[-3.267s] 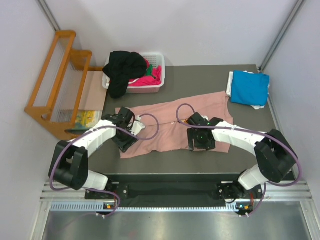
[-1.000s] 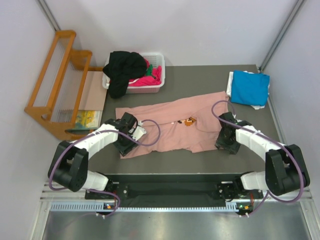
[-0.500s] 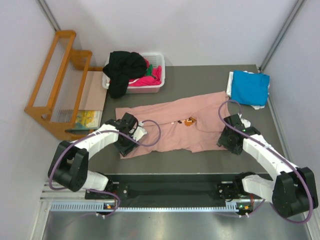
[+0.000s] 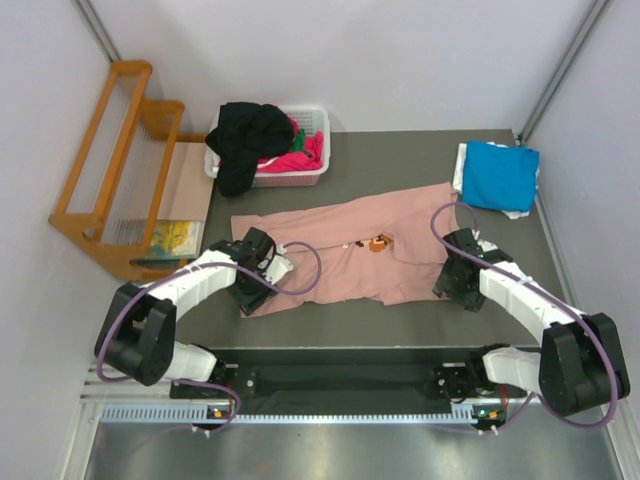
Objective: Fold and stack the t-shirts
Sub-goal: Fold the tshirt
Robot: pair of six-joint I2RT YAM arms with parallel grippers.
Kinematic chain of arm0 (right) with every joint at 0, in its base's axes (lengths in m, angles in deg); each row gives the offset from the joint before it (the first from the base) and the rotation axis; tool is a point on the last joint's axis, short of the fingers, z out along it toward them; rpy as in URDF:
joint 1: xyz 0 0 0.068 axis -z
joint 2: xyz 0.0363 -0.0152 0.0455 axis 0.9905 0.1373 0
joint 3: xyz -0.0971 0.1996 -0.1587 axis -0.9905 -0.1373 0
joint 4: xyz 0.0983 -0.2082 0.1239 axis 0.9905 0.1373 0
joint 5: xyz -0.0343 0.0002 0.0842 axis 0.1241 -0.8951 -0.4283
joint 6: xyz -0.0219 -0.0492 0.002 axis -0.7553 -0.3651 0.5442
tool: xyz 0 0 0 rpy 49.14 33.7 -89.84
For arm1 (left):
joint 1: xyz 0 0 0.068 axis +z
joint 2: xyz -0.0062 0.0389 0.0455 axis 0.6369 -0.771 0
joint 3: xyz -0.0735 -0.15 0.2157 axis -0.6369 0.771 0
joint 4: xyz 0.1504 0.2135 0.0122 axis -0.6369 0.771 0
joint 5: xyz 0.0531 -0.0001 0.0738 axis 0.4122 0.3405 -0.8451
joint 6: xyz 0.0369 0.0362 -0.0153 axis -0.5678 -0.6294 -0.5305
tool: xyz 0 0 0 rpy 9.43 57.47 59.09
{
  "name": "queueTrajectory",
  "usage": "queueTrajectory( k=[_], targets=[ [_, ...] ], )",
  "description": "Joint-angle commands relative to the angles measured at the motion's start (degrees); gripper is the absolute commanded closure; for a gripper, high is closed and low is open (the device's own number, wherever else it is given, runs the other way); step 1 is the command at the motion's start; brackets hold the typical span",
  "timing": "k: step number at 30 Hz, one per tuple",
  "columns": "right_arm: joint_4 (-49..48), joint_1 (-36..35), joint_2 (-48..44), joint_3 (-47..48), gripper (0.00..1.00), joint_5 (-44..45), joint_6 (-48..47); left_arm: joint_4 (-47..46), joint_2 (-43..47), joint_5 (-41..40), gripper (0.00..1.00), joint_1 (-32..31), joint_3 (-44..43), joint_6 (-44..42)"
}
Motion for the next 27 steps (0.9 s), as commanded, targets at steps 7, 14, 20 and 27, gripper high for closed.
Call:
queueTrajectory(
  k=[7, 14, 20, 27],
  targets=[
    [-3.78, 1.29, 0.94, 0.77, 0.35, -0.30, -0.36, -0.40, 1.13, -1.24, 0.37, -0.28, -3.22, 2.16],
    [-1.68, 1.29, -1.33, 2.18, 0.35, 0.22, -1.23, 0.56, 3.15, 0.25, 0.34, -0.19, -7.44, 3.92],
    [-0.27, 1.47, -3.27, 2.62, 0.34, 0.75, -1.15, 0.04, 7.63, 0.35, 0.33, -0.19, -8.24, 5.15],
    [-0.27, 1.56, -3.45, 2.26, 0.31, 0.75, -1.32, -0.84, 10.53, -0.80, 0.32, -0.19, -7.44, 6.29]
  ],
)
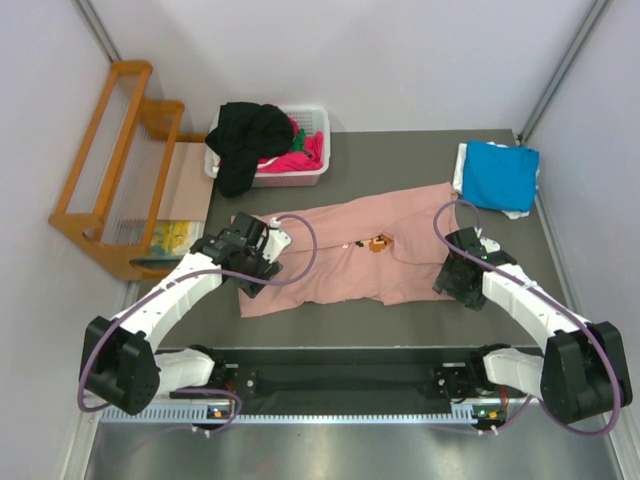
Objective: Fold and stack the t-shirts
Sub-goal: Fold the tshirt
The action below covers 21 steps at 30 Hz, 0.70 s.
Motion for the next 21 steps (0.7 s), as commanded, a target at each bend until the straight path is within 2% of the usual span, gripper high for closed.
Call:
queueTrajectory(
  k=[1, 7, 21],
  targets=[
    [0.32, 1.10, -1.42, 2.31, 0.30, 1.06, -0.75, -0.89, 1.49, -0.54, 0.32, -0.14, -0.98, 1.66],
    [0.67, 1.18, -1.07, 1.87, 0.29, 1.50, -0.49, -0.27, 0.69, 0.87, 0.33, -0.14, -1.68, 2.27],
    [-2.05, 1.19, 1.13, -0.41, 0.30, 0.97, 0.21, -3.26, -0.01, 1.84, 0.35, -0.14, 4.91, 0.78]
  ],
)
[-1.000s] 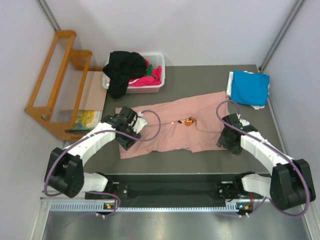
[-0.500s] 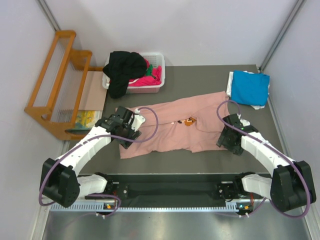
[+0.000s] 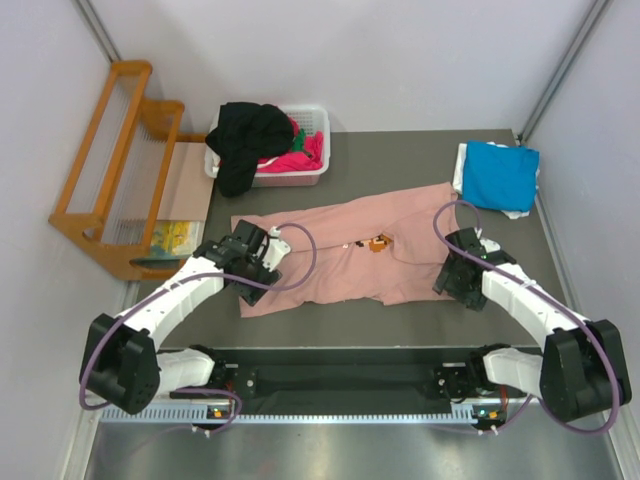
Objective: Fold and stack the t-shirts
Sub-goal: Fold the tshirt
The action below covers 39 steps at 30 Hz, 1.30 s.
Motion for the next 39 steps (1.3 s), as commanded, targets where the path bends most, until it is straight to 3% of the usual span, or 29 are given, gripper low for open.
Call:
queueTrajectory(
  k=[1, 9, 26, 34, 39],
  targets=[
    [-2.81, 0.92, 1.28, -0.20, 0.30, 0.62, 0.49, -2.71, -0.42, 0.39, 0.35, -0.14, 2.09, -0.42],
    [-5.63, 0.92, 4.27, -0.64, 0.37, -0.70, 0.76, -3.85, -0.78, 0.22, 0.36, -0.14, 3.85, -0.95],
    [-7.21, 0.92, 5.85, -1.25, 0.37, -2.37, 0.23, -5.44, -2.80, -0.22, 0.37, -0.14, 5.35, -0.60],
    [-6.95, 0.92, 5.77, -1.08, 0.37, -2.10, 0.41, -1.31, -0.61, -0.75, 0.38, -0.14, 3.32, -0.77],
    [-6.77, 0.84, 4.63, -1.51, 0.37, -2.11, 0.67, -6.48, 2.74, -2.33, 0.43, -0.14, 6.92, -2.09]
  ],
)
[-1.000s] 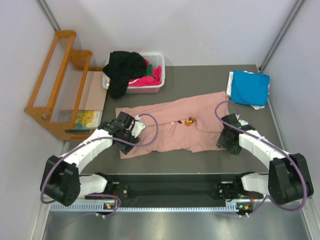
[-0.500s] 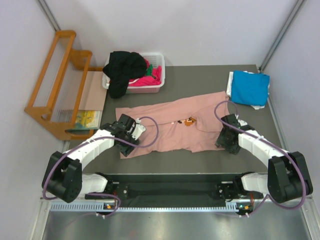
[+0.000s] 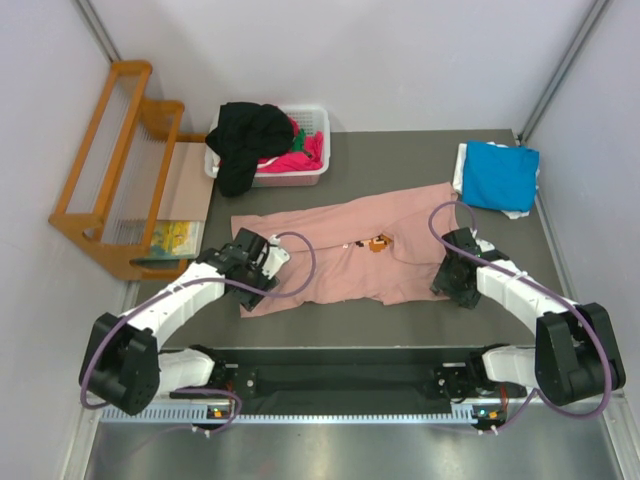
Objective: Fold and stack the t-shirts
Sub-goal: Fold the tshirt
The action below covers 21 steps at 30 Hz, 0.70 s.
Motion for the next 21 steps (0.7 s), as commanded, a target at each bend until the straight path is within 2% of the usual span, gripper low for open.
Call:
queueTrajectory(
  k=[1, 9, 17, 21],
  targets=[
    [-0.96, 0.73, -0.51, -0.38, 0.37, -0.20, 0.50, -4.13, 4.24, -1.59, 0.44, -0.14, 3.10, -1.70],
    [-1.05, 0.81, 0.19, -0.03, 0.37, -0.73, 0.50, -9.93, 8.12, -1.32, 0.45, -0.14, 6.80, -4.16],
    [-0.87, 0.81, 0.36, 0.50, 0.36, -0.73, 0.41, -7.57, 5.93, -0.01, 0.45, -0.14, 7.16, -5.48],
    [-0.78, 0.81, 0.63, 0.85, 0.36, -0.73, 0.41, -5.90, 1.81, 0.35, 0.46, -0.14, 6.37, -5.56]
  ],
)
